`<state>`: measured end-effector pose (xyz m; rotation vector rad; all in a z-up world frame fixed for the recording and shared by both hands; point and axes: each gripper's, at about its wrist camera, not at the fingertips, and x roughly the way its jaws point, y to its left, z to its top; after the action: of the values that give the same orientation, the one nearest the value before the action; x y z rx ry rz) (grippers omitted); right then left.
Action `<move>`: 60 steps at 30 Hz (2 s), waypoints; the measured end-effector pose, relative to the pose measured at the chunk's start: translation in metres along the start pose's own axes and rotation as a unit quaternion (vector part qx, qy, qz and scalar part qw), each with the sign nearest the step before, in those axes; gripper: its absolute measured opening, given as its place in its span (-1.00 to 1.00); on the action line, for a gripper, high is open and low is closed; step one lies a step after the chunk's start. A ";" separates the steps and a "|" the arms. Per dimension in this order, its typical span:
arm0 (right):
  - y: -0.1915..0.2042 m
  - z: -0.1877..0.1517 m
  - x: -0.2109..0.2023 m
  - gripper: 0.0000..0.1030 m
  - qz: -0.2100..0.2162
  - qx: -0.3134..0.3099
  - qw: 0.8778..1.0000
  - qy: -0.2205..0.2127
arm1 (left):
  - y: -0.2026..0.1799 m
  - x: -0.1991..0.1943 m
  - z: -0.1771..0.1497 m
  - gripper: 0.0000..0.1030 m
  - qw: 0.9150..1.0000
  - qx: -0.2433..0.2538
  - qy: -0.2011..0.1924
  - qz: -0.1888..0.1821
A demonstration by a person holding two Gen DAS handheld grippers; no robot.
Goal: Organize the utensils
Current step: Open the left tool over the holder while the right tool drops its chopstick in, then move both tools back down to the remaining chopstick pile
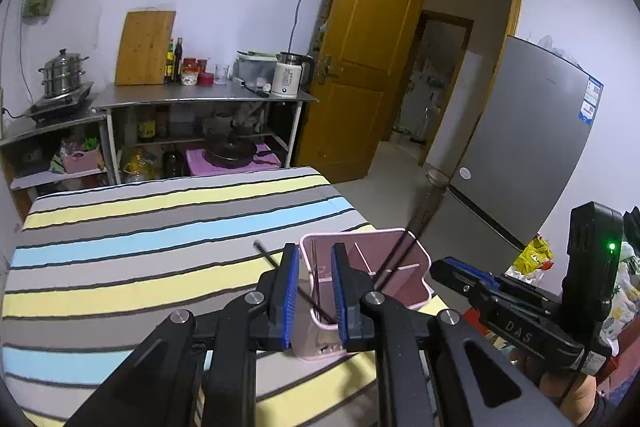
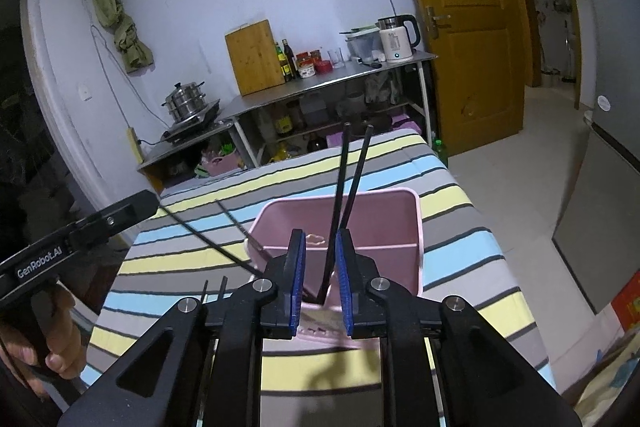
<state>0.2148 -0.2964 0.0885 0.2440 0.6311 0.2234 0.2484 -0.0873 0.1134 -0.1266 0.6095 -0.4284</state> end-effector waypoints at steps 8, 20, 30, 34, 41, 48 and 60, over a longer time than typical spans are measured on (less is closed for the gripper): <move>0.018 -0.019 -0.031 -0.69 0.018 -0.015 1.000 -0.015 | -0.001 -0.049 -0.027 -0.70 0.999 0.001 -0.022 0.034; 0.056 -0.050 -0.050 -0.69 0.054 -0.048 0.997 0.002 | 0.007 -0.107 -0.068 -0.70 0.996 -0.007 -0.035 0.079; 0.082 -0.070 -0.047 -0.69 0.075 -0.071 0.994 0.022 | 0.026 -0.128 -0.087 -0.69 0.994 -0.023 -0.033 0.103; 0.090 -0.075 -0.039 -0.69 0.079 -0.078 0.993 0.032 | 0.035 -0.126 -0.093 -0.69 0.993 -0.028 -0.026 0.111; 0.097 -0.089 -0.017 -0.69 0.084 -0.087 0.991 0.060 | 0.059 -0.104 -0.114 -0.67 0.991 -0.050 0.009 0.121; 0.096 -0.107 0.014 -0.69 0.085 -0.089 0.988 0.097 | 0.104 -0.064 -0.146 -0.56 0.985 -0.100 0.059 0.124; 0.093 -0.127 0.062 -0.70 0.086 -0.087 0.982 0.146 | 0.140 0.020 -0.151 -0.56 0.979 -0.124 0.113 0.116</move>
<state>0.1747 -0.1707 -0.0177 0.0968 0.8778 0.4850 0.2250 0.0325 -0.0542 -0.2433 0.8917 -0.1391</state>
